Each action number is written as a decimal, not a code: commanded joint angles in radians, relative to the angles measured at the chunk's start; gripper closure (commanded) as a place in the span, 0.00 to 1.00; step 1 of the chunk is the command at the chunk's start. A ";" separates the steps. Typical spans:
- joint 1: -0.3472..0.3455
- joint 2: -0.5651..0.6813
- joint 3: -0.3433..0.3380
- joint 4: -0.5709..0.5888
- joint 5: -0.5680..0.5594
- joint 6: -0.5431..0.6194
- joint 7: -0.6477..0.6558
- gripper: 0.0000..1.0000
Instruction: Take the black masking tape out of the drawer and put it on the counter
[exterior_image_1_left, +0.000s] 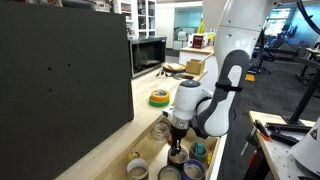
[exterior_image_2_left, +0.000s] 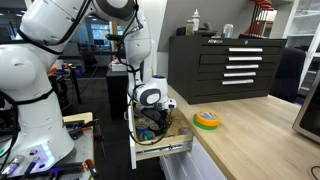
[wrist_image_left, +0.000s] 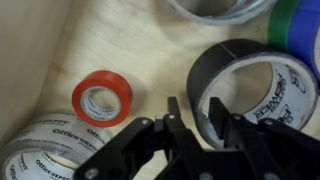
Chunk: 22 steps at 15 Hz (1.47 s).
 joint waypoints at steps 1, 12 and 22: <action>-0.053 -0.020 0.048 -0.019 -0.003 -0.003 -0.015 0.91; -0.204 -0.111 0.191 -0.109 -0.003 -0.046 -0.050 0.95; -0.374 -0.336 0.395 -0.213 0.058 -0.185 -0.135 0.95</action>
